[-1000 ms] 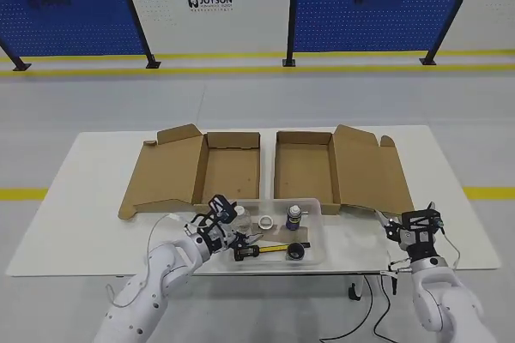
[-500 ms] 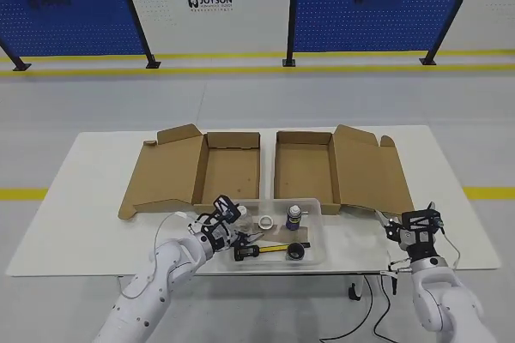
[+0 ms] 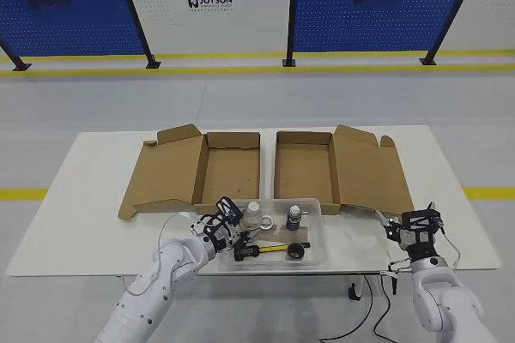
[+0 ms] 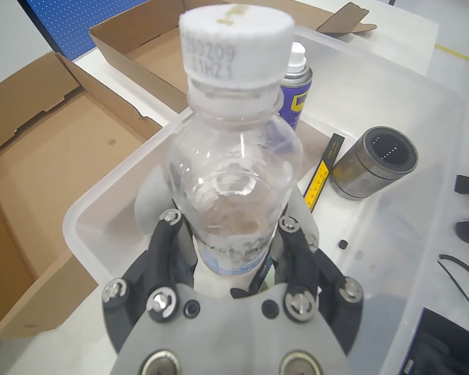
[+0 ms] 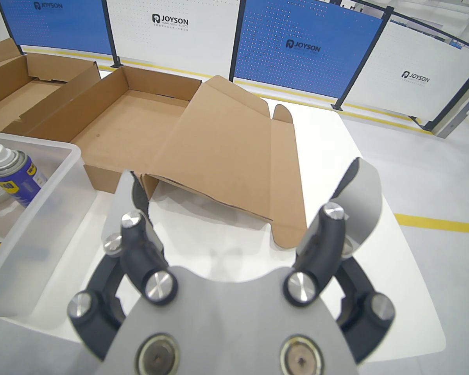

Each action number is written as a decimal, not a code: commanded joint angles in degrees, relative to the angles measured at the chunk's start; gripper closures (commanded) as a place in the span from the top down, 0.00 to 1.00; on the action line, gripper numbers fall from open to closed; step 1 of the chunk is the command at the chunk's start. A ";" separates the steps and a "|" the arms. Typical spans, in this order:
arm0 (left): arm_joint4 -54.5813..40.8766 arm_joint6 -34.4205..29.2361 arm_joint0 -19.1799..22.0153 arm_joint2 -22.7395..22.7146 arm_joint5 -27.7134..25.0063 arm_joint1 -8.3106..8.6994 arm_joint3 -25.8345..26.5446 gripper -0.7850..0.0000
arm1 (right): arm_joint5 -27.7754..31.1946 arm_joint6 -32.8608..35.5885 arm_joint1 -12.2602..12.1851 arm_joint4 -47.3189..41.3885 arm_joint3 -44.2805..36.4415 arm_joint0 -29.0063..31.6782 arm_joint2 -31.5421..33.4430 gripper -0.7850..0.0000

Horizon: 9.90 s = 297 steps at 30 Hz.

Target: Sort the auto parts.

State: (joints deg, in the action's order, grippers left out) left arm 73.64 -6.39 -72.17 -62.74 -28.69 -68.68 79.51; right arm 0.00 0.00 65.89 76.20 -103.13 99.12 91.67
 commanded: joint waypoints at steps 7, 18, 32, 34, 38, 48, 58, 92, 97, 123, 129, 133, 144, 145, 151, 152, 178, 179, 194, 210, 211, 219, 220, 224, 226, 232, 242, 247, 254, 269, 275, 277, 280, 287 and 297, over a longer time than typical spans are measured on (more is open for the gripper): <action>0.48 1.29 0.10 0.45 0.28 -0.07 -0.32 0.00 | 0.00 0.00 0.00 0.00 0.00 0.00 0.00 1.00; -0.21 5.26 -0.56 -0.66 -1.07 0.20 0.98 0.00 | 0.00 0.00 0.00 0.00 0.00 0.00 0.00 1.00; -4.50 2.33 -5.51 -7.31 -6.86 1.99 13.91 0.00 | 0.00 0.00 0.00 0.00 0.00 0.00 0.00 1.00; -4.39 1.26 -6.31 -7.92 -7.85 2.26 15.38 0.00 | 0.00 0.00 0.00 0.00 0.00 0.00 0.00 1.00; -4.14 0.10 -7.13 -8.60 -8.67 2.58 16.95 0.00 | 0.00 0.00 0.00 0.00 0.00 0.00 0.00 1.00; -3.66 1.74 -4.54 -9.52 2.54 2.10 16.22 0.00 | 0.00 0.00 0.00 0.00 0.00 0.00 0.00 1.00; 0.44 -1.69 3.78 -5.43 21.01 0.11 8.29 0.00 | 0.00 0.00 0.00 0.00 0.00 0.00 0.00 1.00; -3.50 9.05 28.28 8.49 30.23 -9.14 -35.37 0.00 | 0.00 0.00 0.00 0.00 0.00 0.00 0.00 1.00; -5.04 10.37 30.90 9.12 30.23 -10.48 -41.07 0.00 | 0.00 0.00 0.00 0.00 0.00 0.00 0.00 1.00; -6.65 15.42 35.24 10.93 30.77 -14.89 -54.92 1.00 | 0.00 0.00 0.00 0.00 0.00 0.00 0.00 1.00; -5.81 16.62 35.43 10.99 29.81 -15.13 -55.65 1.00 | 0.00 0.00 0.00 0.00 0.00 0.00 0.00 1.00; -3.36 18.45 35.16 11.43 30.10 -14.97 -55.26 1.00 | 0.00 0.00 0.00 0.00 0.00 0.00 0.00 1.00; -0.81 20.99 31.99 9.29 31.33 -13.30 -49.78 1.00 | 0.00 0.00 0.00 0.00 0.00 0.00 0.00 1.00; -0.39 20.88 31.64 8.97 31.36 -13.02 -48.98 1.00 | 0.00 0.00 0.00 0.00 0.00 0.00 0.00 1.00; 1.61 18.97 28.67 6.41 31.81 -11.24 -42.35 1.00 | 0.00 0.00 0.00 0.00 0.00 0.00 0.00 1.00; 1.93 18.53 27.98 5.85 31.79 -10.90 -40.95 1.00 | 0.00 0.00 0.00 0.00 0.00 0.00 0.00 1.00; 9.09 0.29 0.81 -9.79 20.02 -3.63 5.06 1.00 | 0.00 0.00 0.00 0.00 0.00 0.00 0.00 1.00; 8.94 -0.63 -0.23 -9.85 19.07 -3.52 6.73 1.00 | 0.00 0.00 0.00 0.00 0.00 0.00 0.00 1.00; 2.94 -13.33 -8.59 -3.31 8.47 -3.38 22.08 1.00 | 0.00 0.00 0.00 0.00 0.00 0.00 0.00 1.00; -0.23 -25.21 2.16 7.09 7.23 -5.46 18.70 1.00 | 0.00 0.00 0.00 0.00 0.00 0.00 0.00 1.00; -0.08 -26.03 2.84 7.72 6.91 -5.57 18.51 1.00 | 0.00 0.00 0.00 0.00 0.00 0.00 0.00 1.00; -1.43 -31.19 6.98 11.09 9.21 -6.69 15.44 1.00 | 0.00 0.00 0.00 0.00 0.00 0.00 0.00 1.00; -1.97 -31.87 7.41 11.43 9.40 -6.83 14.87 1.00 | 0.00 0.00 0.00 0.00 0.00 0.00 0.00 1.00; -5.98 -34.95 9.00 12.22 9.68 -7.38 12.40 1.00 | 0.00 0.00 0.00 0.00 0.00 0.00 0.00 1.00; -7.91 -35.48 9.92 12.30 9.70 -7.62 11.40 1.00 | 0.00 0.00 0.00 0.00 0.00 0.00 0.00 1.00; -9.00 -34.86 10.24 12.21 9.24 -7.70 11.07 1.00 | 0.00 0.00 0.00 0.00 0.00 0.00 0.00 1.00; -9.00 -34.86 10.24 12.21 9.24 -7.70 11.07 1.00 | 0.00 0.00 0.00 0.00 0.00 0.00 0.00 1.00; -12.59 -32.67 9.48 11.21 9.46 -7.75 11.34 1.00 | 0.00 0.00 0.00 0.00 0.00 0.00 0.00 1.00; -19.40 -37.20 11.24 9.99 6.75 -7.67 11.97 1.00 | 0.00 0.00 0.00 0.00 0.00 0.00 0.00 1.00; -23.90 -49.93 17.48 15.51 9.50 -8.89 5.22 0.89 | 0.00 0.00 0.00 0.00 0.00 0.00 0.00 1.00; -24.48 -50.99 19.81 18.08 10.23 -9.75 1.84 0.80 | 0.00 0.00 0.00 0.00 0.00 0.00 0.00 1.00; -24.56 -51.62 20.66 18.65 10.39 -9.97 1.01 0.76 | 0.00 0.00 0.00 0.00 0.00 0.00 0.00 1.00; -25.15 -52.36 21.50 19.17 10.45 -10.21 -0.17 0.69 | 0.00 0.00 0.00 0.00 0.00 0.00 0.00 1.00; -25.78 -53.96 22.71 20.00 10.60 -10.50 -1.76 0.48 | 0.00 0.00 0.00 0.00 0.00 0.00 0.00 1.00; -27.28 -56.42 24.02 21.52 10.12 -10.97 -3.61 0.33 | 0.00 0.00 0.00 0.00 0.00 0.00 0.00 1.00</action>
State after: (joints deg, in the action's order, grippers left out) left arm 46.47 -62.72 -48.27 -41.44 -18.57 -79.58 76.11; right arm 0.00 0.00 65.89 76.20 -103.13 99.12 91.67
